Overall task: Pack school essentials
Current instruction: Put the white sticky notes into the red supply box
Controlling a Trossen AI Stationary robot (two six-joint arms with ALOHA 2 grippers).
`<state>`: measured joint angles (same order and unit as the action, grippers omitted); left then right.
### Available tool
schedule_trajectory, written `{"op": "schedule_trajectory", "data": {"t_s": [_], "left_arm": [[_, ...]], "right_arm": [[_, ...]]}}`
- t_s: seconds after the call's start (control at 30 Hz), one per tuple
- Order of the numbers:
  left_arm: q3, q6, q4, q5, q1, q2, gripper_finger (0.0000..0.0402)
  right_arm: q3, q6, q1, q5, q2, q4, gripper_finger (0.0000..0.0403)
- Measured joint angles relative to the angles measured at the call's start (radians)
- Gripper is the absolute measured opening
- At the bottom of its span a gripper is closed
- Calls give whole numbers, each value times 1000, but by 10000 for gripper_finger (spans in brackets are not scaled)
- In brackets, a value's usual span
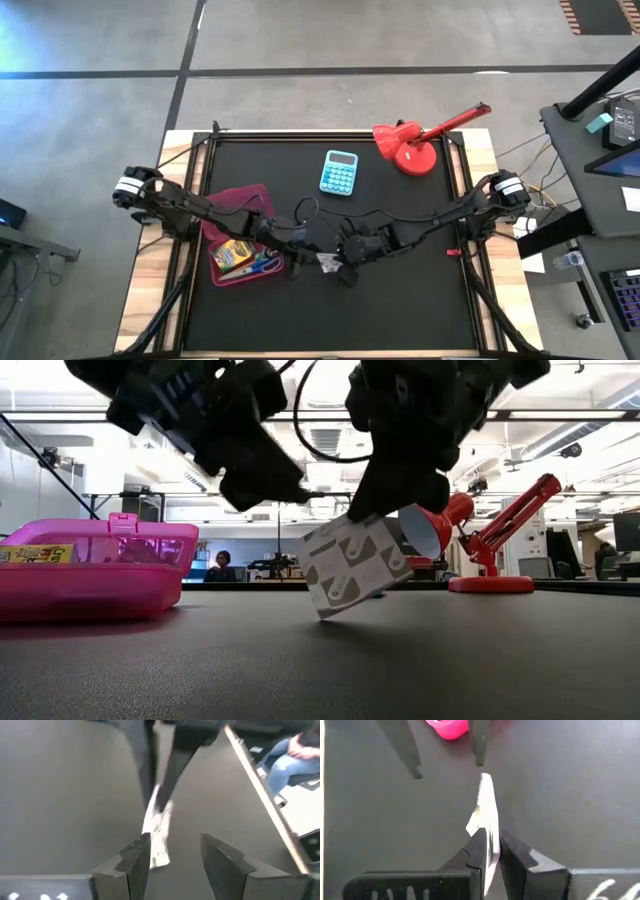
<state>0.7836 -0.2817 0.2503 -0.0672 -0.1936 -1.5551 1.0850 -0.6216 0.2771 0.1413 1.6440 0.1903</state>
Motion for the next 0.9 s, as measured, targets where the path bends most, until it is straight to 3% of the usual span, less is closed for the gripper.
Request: {"op": "schedule_trajectory", "data": {"t_s": [0.57,0.7,0.9], "left_arm": [[-10,-62,6,73,0,-157,155],[-10,-80,14,73,0,-160,155],[-9,-81,19,64,0,-150,155]], "right_arm": [[-55,-92,0,-9,114,-130,33],[-37,-84,0,-91,126,-129,32],[-9,-103,16,-89,118,-128,10]]}}
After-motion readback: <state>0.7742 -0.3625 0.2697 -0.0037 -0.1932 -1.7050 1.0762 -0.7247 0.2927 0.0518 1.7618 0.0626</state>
